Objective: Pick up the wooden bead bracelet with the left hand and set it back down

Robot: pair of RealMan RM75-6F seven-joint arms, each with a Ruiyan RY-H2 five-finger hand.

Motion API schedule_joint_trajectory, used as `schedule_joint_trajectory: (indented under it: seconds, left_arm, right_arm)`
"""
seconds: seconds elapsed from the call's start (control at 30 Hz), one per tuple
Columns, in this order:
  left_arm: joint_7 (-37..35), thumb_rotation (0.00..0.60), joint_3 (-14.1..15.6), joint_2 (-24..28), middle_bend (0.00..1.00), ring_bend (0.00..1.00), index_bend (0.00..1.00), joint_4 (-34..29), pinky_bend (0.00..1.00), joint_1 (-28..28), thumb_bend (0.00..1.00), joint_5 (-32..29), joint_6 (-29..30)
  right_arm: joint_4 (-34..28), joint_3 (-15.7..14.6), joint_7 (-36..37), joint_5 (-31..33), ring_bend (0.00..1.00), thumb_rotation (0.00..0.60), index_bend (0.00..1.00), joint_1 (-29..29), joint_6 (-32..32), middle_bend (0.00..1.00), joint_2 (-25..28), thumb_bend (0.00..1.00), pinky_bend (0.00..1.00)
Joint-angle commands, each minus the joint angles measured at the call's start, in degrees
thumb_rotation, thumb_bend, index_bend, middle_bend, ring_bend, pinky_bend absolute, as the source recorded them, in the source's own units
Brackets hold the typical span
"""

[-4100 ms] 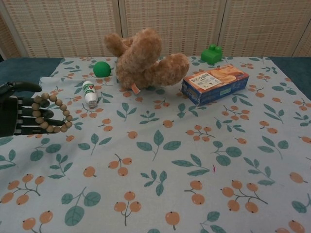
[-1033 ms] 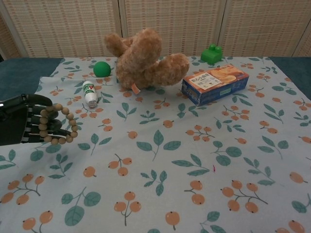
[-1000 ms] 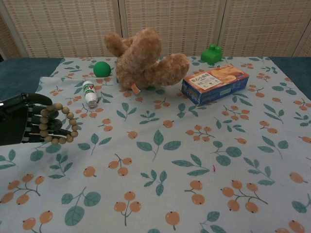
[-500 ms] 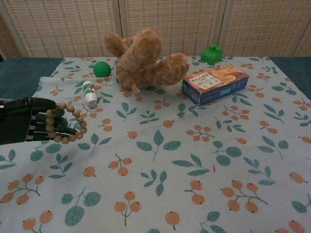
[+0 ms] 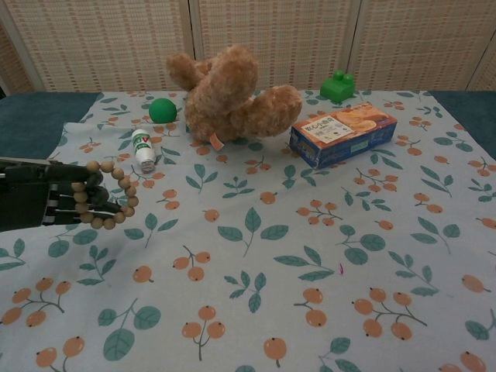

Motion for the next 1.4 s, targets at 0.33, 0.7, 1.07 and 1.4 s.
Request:
schedule_joint_trajectory:
  seconds: [0.33,0.7,1.07,1.4]
  left_arm:
    - [4.96,0.6,-1.56,-1.55,0.43,0.16,0.37,2.41,0.0,0.83,1.0,-1.76,-4.48]
    - [13.65,0.6,-0.63,-2.7,0.33,0.11,0.27,4.5,0.0,0.64,0.93,0.79,-6.05]
    - [25.38,0.6,0.69,-6.41,0.25,0.08,0.18,1.86,0.0,2.79,0.73,9.21,5.78]
    - [38.7,0.6,5.18,-9.16,0.26,0.08,0.18,-3.7,0.0,5.46,0.68,28.29,18.85]
  right_arm:
    - [0.13,0.11,0.15,0.2,0.0,0.551,0.0,-0.03,-0.03,0.0,0.03,0.24,0.0]
    - [0.11,0.24,0.04,0.51,0.0,0.552,0.0,0.06,-0.28,0.0,0.01,0.24,0.0]
    - [0.01,0.32,-0.06,0.82,0.0,0.551,0.0,0.13,-0.58,0.0,0.04,0.24,0.0]
    - [-0.06,0.35,-0.06,1.01,0.0,0.551,0.0,0.13,-0.7,0.0,0.15,0.24,0.0]
